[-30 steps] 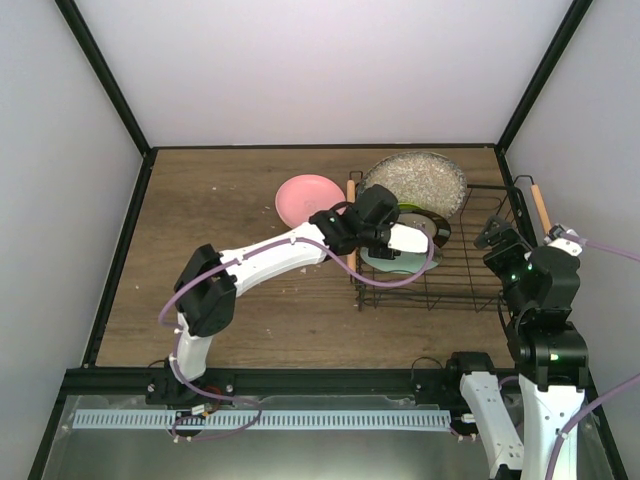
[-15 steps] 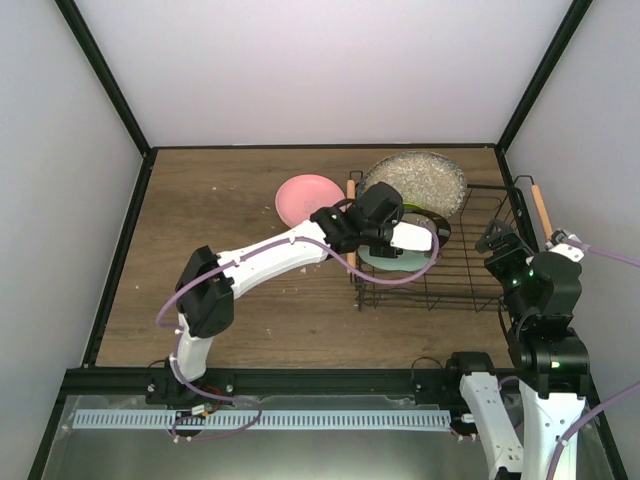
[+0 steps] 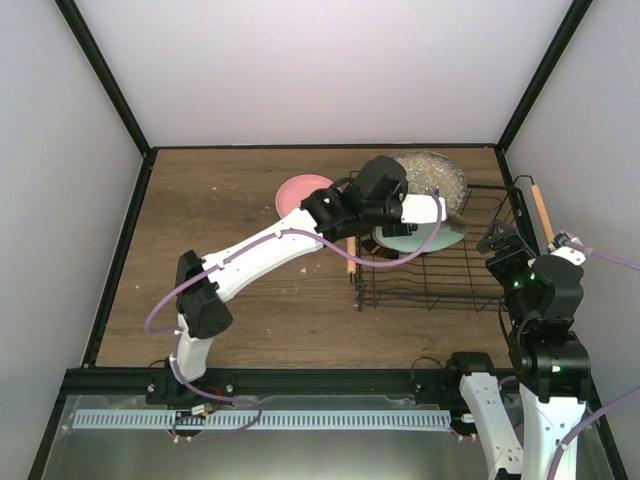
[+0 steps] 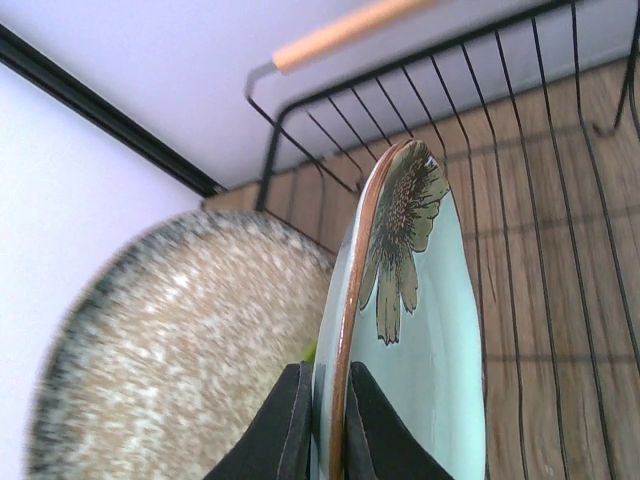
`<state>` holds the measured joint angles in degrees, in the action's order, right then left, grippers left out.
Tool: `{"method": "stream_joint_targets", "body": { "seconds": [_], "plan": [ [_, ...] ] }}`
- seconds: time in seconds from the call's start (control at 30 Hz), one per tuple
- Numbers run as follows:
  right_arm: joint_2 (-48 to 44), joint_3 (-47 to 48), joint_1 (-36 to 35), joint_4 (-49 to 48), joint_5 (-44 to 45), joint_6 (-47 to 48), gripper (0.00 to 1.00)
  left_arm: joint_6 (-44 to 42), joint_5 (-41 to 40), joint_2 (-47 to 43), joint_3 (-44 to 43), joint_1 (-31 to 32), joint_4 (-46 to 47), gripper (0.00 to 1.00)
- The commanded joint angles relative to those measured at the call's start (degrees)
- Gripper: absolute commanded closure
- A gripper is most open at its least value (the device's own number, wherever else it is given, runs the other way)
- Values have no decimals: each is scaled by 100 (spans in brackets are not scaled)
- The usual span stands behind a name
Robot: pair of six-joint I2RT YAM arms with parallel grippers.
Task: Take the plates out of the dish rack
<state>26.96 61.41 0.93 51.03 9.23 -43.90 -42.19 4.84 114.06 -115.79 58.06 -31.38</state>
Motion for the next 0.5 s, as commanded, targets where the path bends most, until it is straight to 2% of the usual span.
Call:
{"method": "stream_joint_targets", "body": {
  "seconds": [0.0, 0.13, 0.23, 0.33, 0.47],
  "plan": [
    [-134, 15, -58, 35, 116, -173, 0, 635, 329, -711, -906, -68, 719, 96],
    [-199, -191, -58, -62, -40, -338, 0, 1144, 632, -1184, -1090, -327, 893, 96],
    [-184, -330, -58, -134, -153, -406, 0, 1795, 789, -1595, -1080, -780, 1216, 96],
    [-133, -397, -58, -225, -176, -393, 0, 2922, 833, -1846, -1134, -1636, 1420, 96],
    [6, -483, -58, -399, -263, -345, 0, 4293, 1081, -1843, -1183, -3280, 1185, 96]
  ]
}}
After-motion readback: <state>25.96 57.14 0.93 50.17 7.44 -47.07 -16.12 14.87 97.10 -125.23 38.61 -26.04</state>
